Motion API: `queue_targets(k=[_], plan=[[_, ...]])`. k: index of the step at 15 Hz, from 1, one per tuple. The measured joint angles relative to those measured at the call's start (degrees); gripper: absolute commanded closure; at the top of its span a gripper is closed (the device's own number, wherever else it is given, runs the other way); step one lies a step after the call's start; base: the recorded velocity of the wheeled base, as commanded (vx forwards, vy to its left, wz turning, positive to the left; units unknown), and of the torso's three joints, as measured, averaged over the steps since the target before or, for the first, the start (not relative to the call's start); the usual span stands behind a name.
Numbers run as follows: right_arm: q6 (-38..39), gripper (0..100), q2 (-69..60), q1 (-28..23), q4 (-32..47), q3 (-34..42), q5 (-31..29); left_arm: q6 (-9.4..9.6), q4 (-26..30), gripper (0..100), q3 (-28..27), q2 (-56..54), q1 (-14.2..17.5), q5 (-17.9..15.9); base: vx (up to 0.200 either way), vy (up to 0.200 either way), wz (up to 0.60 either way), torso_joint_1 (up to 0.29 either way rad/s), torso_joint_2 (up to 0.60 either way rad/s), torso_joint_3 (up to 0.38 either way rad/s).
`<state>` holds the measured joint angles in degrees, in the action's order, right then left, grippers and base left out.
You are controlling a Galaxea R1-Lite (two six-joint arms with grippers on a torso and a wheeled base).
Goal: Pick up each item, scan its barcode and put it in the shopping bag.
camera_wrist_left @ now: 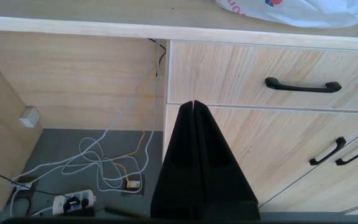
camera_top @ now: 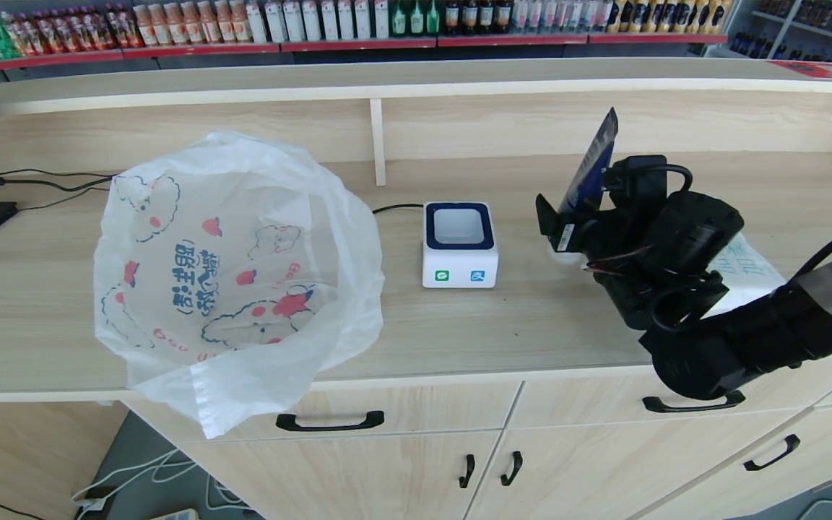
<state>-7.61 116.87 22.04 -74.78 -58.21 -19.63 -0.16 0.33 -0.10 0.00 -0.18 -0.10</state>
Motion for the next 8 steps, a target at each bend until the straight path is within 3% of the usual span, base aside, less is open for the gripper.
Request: queue_targets(k=[8], plan=[[3.86, 0, 0.18, 0.94, 2.57, -2.18, -4.46, 0.00, 0.00, 100, 0.00, 0.00, 0.00, 0.00, 0.000, 0.000, 0.00, 0.000, 0.00, 0.000]])
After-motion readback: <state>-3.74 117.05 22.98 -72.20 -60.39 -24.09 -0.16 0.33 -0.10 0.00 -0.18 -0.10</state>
